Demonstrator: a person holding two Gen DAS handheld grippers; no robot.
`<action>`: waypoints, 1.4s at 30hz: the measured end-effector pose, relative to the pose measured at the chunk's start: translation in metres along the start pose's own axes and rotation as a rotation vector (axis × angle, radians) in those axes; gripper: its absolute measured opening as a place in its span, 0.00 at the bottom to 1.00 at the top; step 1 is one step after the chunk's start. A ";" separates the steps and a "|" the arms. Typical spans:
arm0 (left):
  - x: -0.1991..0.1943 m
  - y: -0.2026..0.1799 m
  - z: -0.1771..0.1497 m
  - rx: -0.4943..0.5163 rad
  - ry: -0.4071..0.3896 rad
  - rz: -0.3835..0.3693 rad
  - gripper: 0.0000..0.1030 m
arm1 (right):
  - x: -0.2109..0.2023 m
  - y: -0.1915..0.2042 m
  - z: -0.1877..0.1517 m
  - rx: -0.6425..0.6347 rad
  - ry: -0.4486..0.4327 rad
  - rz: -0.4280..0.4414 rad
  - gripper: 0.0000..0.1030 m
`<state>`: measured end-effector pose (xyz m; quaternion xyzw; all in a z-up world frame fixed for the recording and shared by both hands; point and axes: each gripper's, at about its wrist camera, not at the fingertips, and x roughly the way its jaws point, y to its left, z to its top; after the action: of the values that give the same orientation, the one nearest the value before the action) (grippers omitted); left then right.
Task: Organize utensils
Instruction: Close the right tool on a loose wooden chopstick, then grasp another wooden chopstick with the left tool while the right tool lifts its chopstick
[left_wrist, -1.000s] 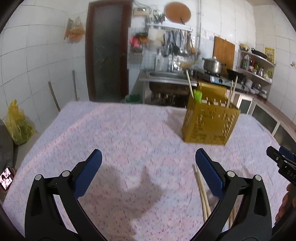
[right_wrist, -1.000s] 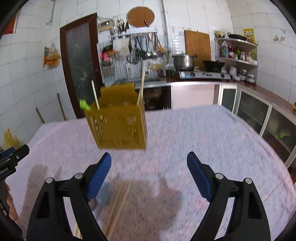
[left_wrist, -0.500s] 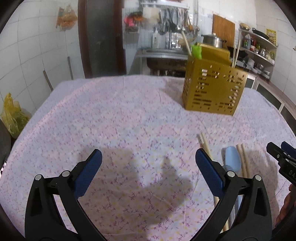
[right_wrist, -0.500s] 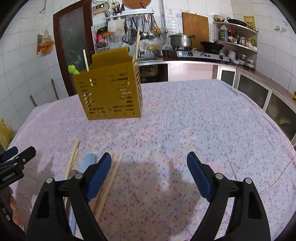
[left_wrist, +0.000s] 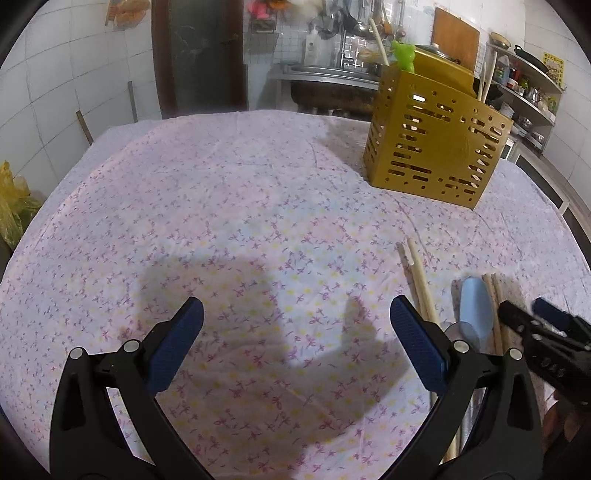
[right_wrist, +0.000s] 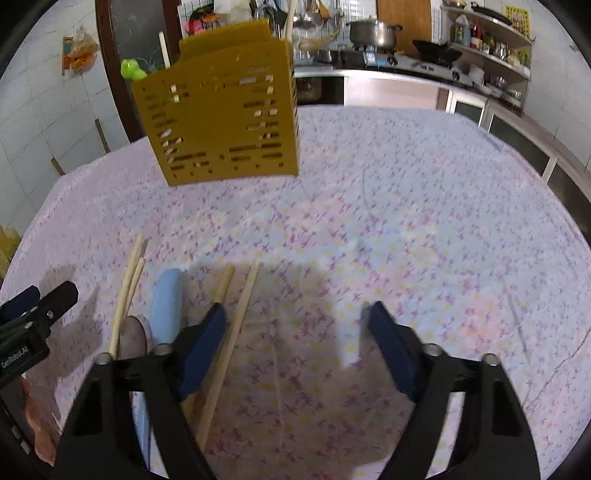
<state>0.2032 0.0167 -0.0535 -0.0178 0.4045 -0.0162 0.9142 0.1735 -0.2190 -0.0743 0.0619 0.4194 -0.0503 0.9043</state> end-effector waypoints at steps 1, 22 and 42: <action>0.000 -0.002 0.001 0.003 0.000 0.000 0.95 | 0.000 0.001 -0.001 -0.003 0.000 -0.003 0.66; 0.015 -0.044 0.008 0.022 0.051 -0.045 0.94 | -0.003 -0.033 0.000 -0.005 0.001 0.034 0.06; 0.036 -0.076 0.018 0.087 0.107 -0.074 0.24 | 0.000 -0.034 -0.001 -0.002 -0.010 0.043 0.06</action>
<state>0.2402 -0.0603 -0.0645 0.0076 0.4506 -0.0686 0.8901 0.1681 -0.2528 -0.0772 0.0700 0.4136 -0.0306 0.9072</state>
